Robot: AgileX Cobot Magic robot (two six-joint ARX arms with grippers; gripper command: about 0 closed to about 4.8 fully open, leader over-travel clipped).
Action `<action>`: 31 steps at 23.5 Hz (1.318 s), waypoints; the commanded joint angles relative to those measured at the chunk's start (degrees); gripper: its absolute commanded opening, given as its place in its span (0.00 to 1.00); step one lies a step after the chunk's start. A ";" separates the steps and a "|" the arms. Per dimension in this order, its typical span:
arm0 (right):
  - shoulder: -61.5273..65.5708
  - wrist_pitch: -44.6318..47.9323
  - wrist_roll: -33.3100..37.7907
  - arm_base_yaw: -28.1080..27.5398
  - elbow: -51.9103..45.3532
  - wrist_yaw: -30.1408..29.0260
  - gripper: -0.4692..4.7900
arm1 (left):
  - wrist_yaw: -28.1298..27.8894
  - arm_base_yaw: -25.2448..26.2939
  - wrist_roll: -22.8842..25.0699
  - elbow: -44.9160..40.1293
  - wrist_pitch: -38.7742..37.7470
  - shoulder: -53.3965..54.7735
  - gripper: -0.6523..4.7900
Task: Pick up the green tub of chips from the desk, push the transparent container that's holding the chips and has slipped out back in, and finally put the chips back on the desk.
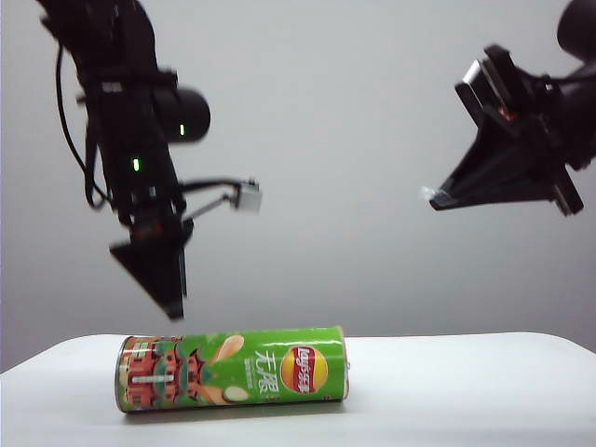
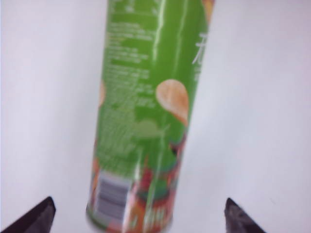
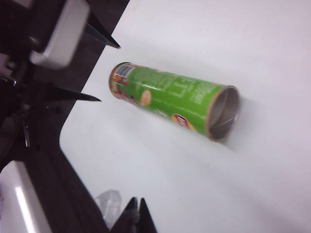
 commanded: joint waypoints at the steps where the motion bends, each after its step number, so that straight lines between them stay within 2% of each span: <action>1: -3.41 -3.17 0.02 0.07 0.22 0.22 0.07 | -4.81 -1.01 -5.49 0.02 -6.36 -5.05 1.00; 3: -6.27 -5.16 0.11 0.00 0.20 0.28 0.07 | -8.22 -1.68 -8.15 -0.09 -8.11 -8.13 1.00; 6: -11.30 -7.80 0.11 -0.13 0.17 1.97 0.07 | -13.11 -1.75 -16.11 -0.28 -7.78 -14.01 1.00; 9: -17.68 -10.56 0.11 -0.22 0.15 3.39 0.07 | -12.48 -1.27 -22.23 -0.83 -7.76 -22.97 1.00; 12: -21.42 -12.61 0.20 -0.68 0.13 3.98 0.07 | -14.14 -1.27 -23.47 -3.08 -6.60 -30.14 1.00; 16: -25.73 -16.17 0.15 -0.72 0.09 8.24 0.07 | -17.31 -1.27 -24.46 -8.87 -4.74 -40.33 1.00; 17: -28.00 -17.44 0.15 -0.74 0.00 9.79 0.07 | -20.11 -1.27 -24.83 -13.51 -3.48 -46.53 1.00; 21: -33.20 -17.68 0.04 -0.81 -0.22 15.37 0.07 | -25.40 -1.38 -27.52 -25.05 1.86 -62.16 1.00; 23: -35.58 -17.38 -0.20 -1.36 -0.39 18.84 0.07 | -24.85 -1.36 -30.25 -30.01 6.19 -68.78 1.00; 28: -44.50 -8.44 -0.07 -1.40 -6.38 23.21 0.07 | -23.98 -0.87 -31.65 -46.10 20.63 -90.40 1.00; 31: -50.64 -4.07 1.64 -1.31 -11.58 25.99 0.07 | -23.87 -0.85 -36.57 -52.68 23.61 -99.25 1.00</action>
